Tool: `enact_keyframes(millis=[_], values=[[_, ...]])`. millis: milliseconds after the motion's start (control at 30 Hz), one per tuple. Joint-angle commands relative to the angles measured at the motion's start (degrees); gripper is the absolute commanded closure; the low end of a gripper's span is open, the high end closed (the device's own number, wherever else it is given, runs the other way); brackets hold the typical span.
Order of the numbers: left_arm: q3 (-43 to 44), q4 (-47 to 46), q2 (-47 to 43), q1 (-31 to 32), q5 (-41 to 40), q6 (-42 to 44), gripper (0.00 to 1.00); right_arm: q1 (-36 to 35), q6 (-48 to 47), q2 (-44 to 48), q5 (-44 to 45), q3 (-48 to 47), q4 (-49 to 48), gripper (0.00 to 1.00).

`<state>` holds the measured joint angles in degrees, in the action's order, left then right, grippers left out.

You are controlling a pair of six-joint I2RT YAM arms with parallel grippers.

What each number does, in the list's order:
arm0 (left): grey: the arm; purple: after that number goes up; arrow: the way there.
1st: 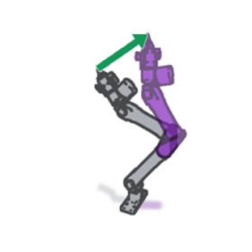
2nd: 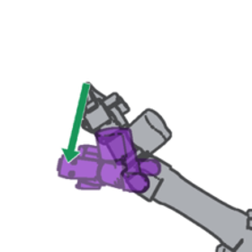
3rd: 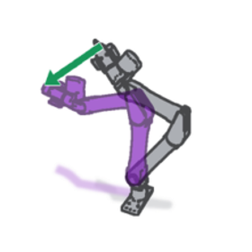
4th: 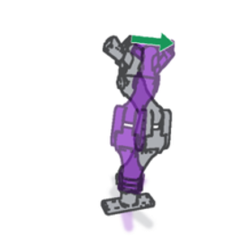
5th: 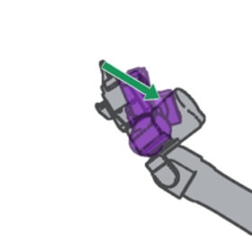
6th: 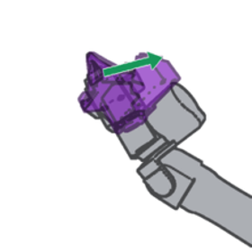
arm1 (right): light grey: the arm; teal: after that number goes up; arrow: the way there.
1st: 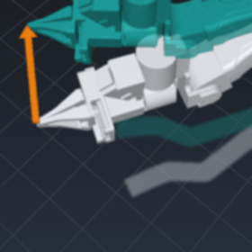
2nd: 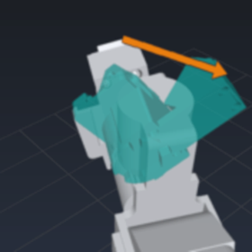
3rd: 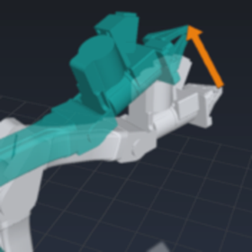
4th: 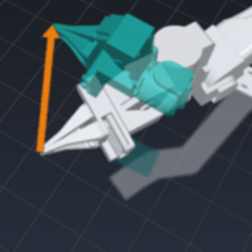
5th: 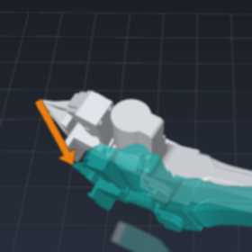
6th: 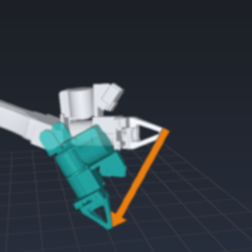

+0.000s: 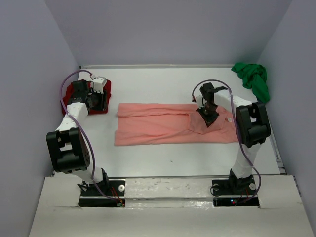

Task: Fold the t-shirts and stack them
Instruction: Fold the tshirt

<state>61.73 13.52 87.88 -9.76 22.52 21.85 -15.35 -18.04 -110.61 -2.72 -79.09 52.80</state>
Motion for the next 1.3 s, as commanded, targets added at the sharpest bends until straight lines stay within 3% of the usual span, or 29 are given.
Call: enact_keyframes(millis=[0,133,333,533,833,967,1067,1267], values=[[-0.1,-0.1,-2.5,-0.2,1.6,0.5,0.53,1.6,0.3,6.4,4.5,4.1,-0.6,1.00],[-0.1,-0.1,-3.1,-0.2,2.4,0.5,0.53,2.8,0.5,16.4,7.0,11.7,0.7,1.00],[-0.1,0.2,-4.1,-0.3,3.8,0.4,0.52,2.8,1.0,26.9,8.8,14.8,4.3,1.00],[0.1,0.5,-5.0,-0.2,4.5,0.6,0.52,2.8,2.7,25.7,6.4,11.8,4.1,1.00],[1.0,2.3,-2.6,1.8,7.4,3.9,0.53,3.9,6.4,23.2,14.9,16.3,-1.6,1.00],[2.1,3.5,0.4,7.8,6.1,6.8,0.61,6.0,7.1,23.3,16.6,18.1,-2.3,1.00],[2.5,3.6,3.1,12.4,6.0,7.9,0.74,8.2,7.5,23.2,16.9,17.6,-2.6,1.00],[4.7,4.3,6.5,16.8,7.1,8.8,0.82,8.9,8.7,20.4,16.5,15.2,-2.9,1.00]])
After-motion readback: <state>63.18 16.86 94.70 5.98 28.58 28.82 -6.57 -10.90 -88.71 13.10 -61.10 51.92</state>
